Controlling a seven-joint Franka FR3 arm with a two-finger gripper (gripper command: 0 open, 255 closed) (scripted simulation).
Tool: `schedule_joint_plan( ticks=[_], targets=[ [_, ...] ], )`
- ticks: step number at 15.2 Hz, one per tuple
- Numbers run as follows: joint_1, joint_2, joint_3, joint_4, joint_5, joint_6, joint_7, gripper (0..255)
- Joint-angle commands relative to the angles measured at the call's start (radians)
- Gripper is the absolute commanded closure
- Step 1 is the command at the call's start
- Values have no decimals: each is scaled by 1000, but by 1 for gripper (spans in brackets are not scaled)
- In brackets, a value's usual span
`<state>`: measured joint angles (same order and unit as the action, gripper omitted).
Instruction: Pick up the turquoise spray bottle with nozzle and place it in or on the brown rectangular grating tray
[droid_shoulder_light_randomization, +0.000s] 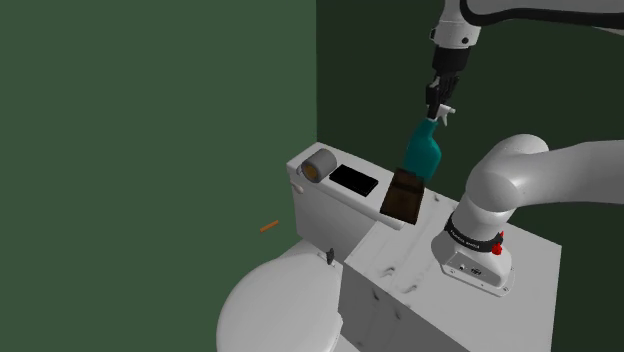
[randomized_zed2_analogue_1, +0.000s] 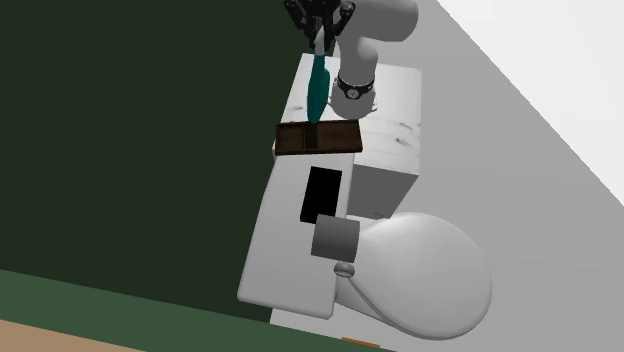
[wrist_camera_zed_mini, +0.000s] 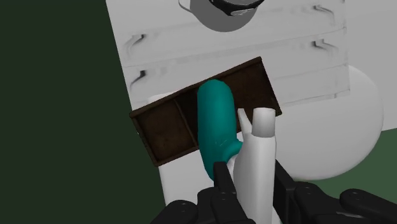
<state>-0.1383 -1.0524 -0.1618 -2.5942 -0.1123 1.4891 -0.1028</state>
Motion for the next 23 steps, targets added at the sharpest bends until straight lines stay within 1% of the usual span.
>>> schedule_joint_plan(
  ticks=[1, 12, 19, 20, 23],
  targets=[
    [-2, -11, -2, -34, -3, 23, 1, 255],
    [-15, -42, -23, -194, -25, 152, 0, 255],
    [-15, -42, -23, -194, -25, 152, 0, 255],
    [-15, -42, -23, -194, -25, 152, 0, 0],
    [-15, -42, -23, -194, -25, 152, 0, 0]
  ],
)
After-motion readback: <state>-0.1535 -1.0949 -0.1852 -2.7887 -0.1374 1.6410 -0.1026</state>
